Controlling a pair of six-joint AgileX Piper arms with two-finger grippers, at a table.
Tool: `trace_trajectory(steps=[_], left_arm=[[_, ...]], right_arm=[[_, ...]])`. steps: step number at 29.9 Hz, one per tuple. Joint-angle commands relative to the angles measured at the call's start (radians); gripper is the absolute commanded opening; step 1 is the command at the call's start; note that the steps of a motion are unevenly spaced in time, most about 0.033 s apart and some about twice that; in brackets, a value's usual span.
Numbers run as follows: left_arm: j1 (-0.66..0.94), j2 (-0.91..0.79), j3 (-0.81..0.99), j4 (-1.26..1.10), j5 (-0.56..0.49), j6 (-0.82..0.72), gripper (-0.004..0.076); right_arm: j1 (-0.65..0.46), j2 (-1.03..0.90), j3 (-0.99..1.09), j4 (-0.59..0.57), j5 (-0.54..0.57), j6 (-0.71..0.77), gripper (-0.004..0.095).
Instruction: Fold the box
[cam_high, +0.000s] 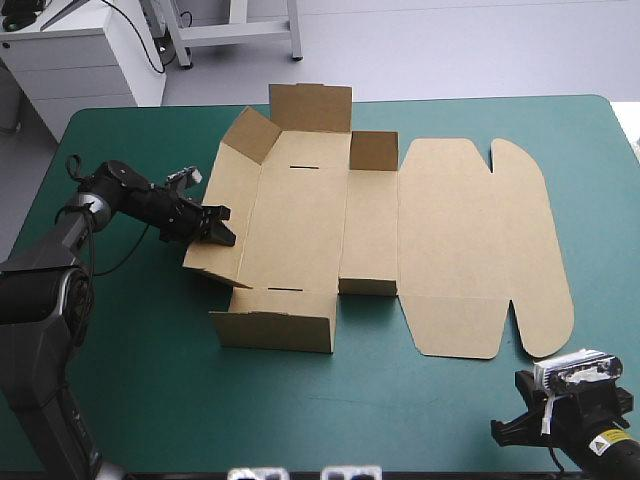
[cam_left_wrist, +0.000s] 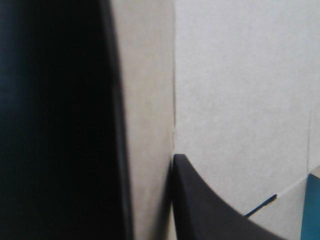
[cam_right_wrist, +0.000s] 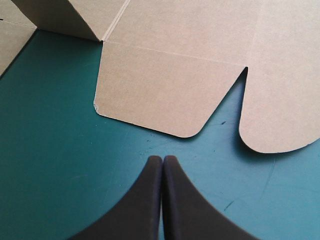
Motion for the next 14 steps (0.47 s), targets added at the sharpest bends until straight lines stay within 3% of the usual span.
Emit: trace_trajectory(steps=[1,7,11,14], left_arm=[[-0.016,-0.045,-0.047,-0.044,-0.013,0.007,-0.0008],[-0.026,-0.045,-0.173,-0.005,0.070,0.053,-0.0008],[-0.072,-0.047,-0.294,0.145,0.166,0.071,-0.0008],[-0.137,-0.078,-0.341,0.301,0.163,0.094,-0.0008]], right_arm=[[0.000,0.010,-0.022,0.017,-0.057,-0.002,-0.0020],[0.000,0.010,-0.022,0.017,-0.057,-0.002,-0.0020],[0.000,0.010,-0.022,0.017,-0.057,-0.002,-0.0020],[0.000,0.010,-0.022,0.017,-0.057,-0.002,-0.0020]])
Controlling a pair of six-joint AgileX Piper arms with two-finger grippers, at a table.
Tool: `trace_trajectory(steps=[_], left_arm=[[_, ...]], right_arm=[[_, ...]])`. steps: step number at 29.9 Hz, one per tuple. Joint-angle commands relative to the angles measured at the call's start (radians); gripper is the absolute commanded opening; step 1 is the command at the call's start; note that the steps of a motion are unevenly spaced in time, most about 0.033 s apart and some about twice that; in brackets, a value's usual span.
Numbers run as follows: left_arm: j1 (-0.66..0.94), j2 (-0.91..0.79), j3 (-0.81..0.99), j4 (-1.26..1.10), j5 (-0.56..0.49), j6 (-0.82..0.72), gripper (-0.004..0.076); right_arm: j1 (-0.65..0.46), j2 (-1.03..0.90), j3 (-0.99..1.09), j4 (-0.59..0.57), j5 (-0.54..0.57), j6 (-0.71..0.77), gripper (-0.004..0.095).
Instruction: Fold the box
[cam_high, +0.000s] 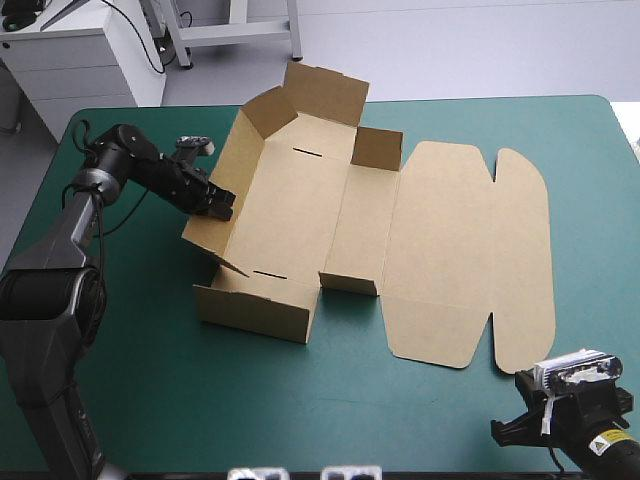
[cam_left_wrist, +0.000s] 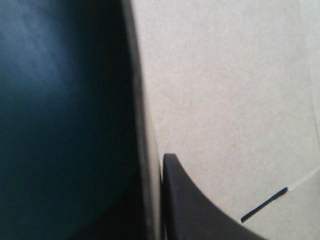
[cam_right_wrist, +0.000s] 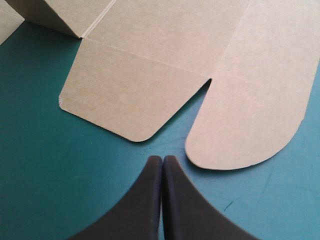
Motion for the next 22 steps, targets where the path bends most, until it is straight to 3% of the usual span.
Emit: trace_trajectory(steps=[1,7,22], left_arm=[[-0.073,-0.101,-0.078,0.124,0.074,0.059,-0.0008],[-0.204,-0.207,-0.093,0.304,0.022,0.174,-0.0008],[-0.414,-0.406,-0.093,0.371,-0.221,0.444,-0.0008]], right_arm=[[0.000,0.010,-0.022,0.017,-0.057,-0.002,-0.0019],[0.000,0.010,-0.022,0.017,-0.057,-0.002,-0.0020],[0.000,0.010,-0.022,0.017,-0.057,-0.002,-0.0020]])
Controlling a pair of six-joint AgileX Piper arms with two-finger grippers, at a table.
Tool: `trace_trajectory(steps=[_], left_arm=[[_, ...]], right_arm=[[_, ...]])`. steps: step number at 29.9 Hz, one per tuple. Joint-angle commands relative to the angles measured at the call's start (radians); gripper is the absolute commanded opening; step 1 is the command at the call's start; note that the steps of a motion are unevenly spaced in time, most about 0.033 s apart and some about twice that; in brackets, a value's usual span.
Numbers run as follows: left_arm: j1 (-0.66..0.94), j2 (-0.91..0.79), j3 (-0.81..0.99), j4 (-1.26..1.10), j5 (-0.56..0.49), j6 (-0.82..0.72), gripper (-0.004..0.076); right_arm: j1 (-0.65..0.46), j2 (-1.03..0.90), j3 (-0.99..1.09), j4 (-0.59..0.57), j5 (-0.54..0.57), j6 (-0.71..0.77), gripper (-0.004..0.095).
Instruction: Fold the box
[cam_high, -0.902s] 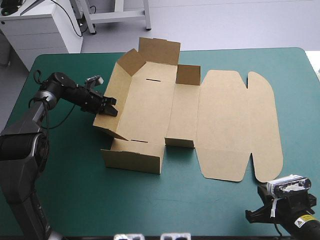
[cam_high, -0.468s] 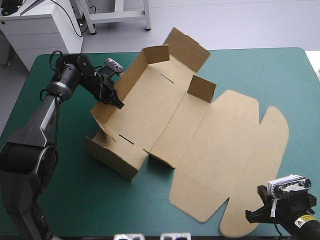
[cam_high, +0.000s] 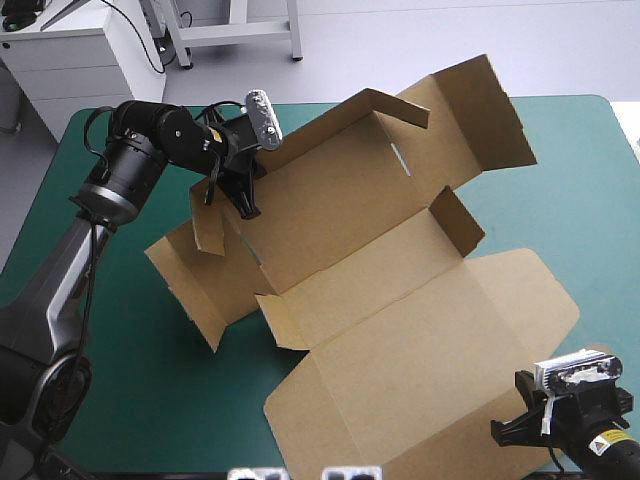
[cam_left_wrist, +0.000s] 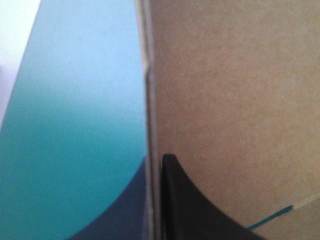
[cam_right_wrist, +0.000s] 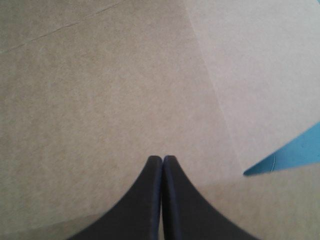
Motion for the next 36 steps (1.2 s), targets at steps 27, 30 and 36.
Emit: trace_trajectory(steps=[27,30,36], left_arm=[[-0.555,-0.129,0.354,0.863,-0.428,-0.627,-0.0009],[-0.585,-0.132,0.428,1.032,-0.438,-0.759,-0.0008],[-0.593,-0.134,0.529,1.226,-0.442,-0.944,-0.0008]], right_arm=[[0.000,0.025,-0.062,0.011,-0.093,0.087,-0.0020],[0.000,0.070,-0.098,-0.005,-0.093,0.107,-0.0020],[0.000,0.189,-0.245,-0.003,-0.124,0.126,-0.0020]])
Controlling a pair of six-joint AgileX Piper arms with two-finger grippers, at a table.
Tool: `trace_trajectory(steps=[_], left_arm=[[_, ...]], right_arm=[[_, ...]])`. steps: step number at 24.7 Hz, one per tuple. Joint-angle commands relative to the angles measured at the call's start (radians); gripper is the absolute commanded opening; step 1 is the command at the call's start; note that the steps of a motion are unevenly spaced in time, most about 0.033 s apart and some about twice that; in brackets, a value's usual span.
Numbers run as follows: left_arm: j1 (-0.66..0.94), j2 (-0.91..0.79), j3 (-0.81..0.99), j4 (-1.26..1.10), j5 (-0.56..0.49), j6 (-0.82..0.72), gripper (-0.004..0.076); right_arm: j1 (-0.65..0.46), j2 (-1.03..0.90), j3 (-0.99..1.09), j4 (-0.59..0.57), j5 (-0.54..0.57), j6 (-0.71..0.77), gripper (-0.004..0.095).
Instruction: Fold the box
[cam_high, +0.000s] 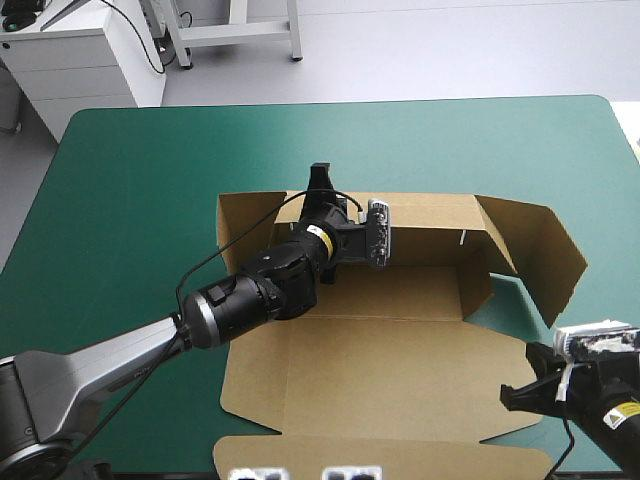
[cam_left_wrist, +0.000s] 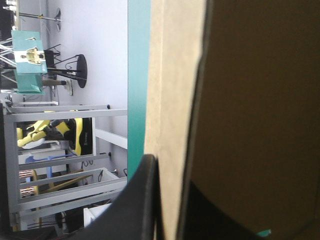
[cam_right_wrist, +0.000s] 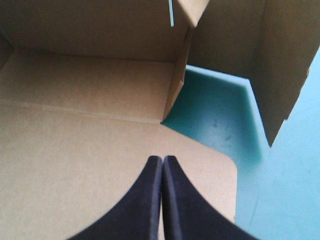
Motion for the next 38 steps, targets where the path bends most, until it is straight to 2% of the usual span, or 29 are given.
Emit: trace_trajectory(steps=[1,12,18,29,33,38], left_arm=[[-0.004,-0.042,0.023,0.078,0.033,-0.111,-0.0008],[-0.004,-0.033,0.027,0.110,0.024,-0.113,-0.0008],[-0.004,-0.033,0.027,0.110,0.019,-0.113,-0.0008],[-0.004,-0.033,0.027,0.112,0.019,-0.109,-0.0008],[-0.004,-0.033,0.027,0.112,0.025,-0.109,-0.0008],[-0.004,-0.033,0.027,0.112,0.032,-0.111,-0.0008]], right_arm=[[-0.001,0.086,-0.124,0.016,-0.088,0.020,-0.0020],[-0.001,0.442,-0.503,0.055,-0.072,0.018,-0.0020],[-0.001,0.743,-0.720,0.055,-0.037,-0.010,-0.0020],[-0.001,1.073,-0.855,0.056,-0.024,-0.012,-0.0020],[-0.001,1.111,-0.857,0.061,-0.001,-0.012,-0.0020],[-0.001,1.111,-0.846,0.030,0.089,-0.012,-0.0020]])
